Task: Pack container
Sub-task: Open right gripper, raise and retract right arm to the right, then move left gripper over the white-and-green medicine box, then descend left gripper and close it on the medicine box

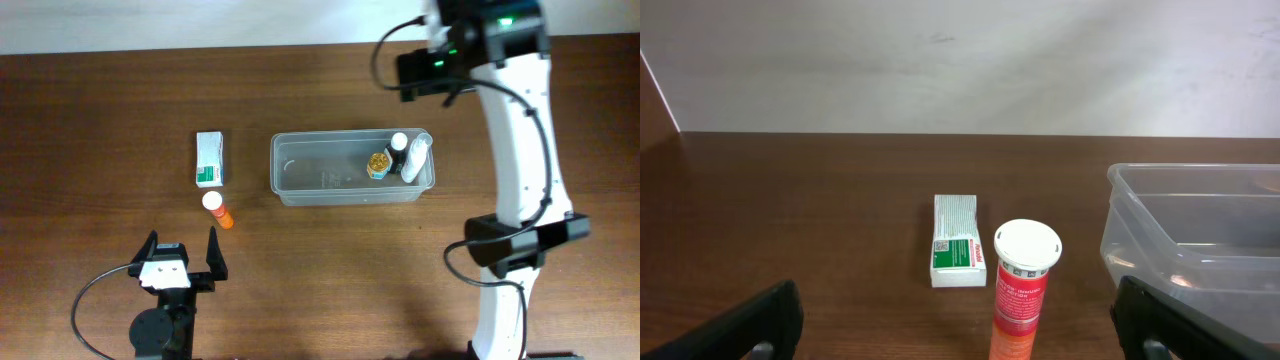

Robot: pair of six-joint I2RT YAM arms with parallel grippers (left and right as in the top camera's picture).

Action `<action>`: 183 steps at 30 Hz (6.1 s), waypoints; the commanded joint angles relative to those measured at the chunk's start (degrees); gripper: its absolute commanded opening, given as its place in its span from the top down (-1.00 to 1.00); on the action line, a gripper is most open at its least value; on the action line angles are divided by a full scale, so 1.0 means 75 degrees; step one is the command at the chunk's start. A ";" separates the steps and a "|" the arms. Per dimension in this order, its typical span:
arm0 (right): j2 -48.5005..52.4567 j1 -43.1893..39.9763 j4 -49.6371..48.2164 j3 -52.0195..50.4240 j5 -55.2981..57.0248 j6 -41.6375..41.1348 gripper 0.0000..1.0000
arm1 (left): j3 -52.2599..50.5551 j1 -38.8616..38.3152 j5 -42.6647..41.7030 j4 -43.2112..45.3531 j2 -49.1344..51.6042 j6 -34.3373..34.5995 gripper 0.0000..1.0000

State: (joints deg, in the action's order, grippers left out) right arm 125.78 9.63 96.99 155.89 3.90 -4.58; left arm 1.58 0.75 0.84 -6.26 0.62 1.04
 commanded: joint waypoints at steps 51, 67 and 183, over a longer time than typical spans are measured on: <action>-0.0350 -0.3888 -0.0187 -0.1565 0.0376 -0.0799 -0.97 | -0.0052 0.0035 -0.1617 0.2276 -0.0038 -0.0064 -0.99; -0.0350 -0.3888 -0.0187 -0.1565 0.0376 -0.0799 -0.97 | 0.3687 0.0035 -0.1157 -0.0085 0.2151 -0.1515 -0.99; -0.0350 -0.3888 -0.0187 -0.1565 0.0376 -0.0801 -0.97 | 1.2552 0.0099 0.0061 -0.5796 1.6833 -0.0050 -0.99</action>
State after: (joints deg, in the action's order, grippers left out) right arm 125.14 -19.20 95.77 144.40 6.20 -10.35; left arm 95.44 1.48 0.73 -49.84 126.15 -0.12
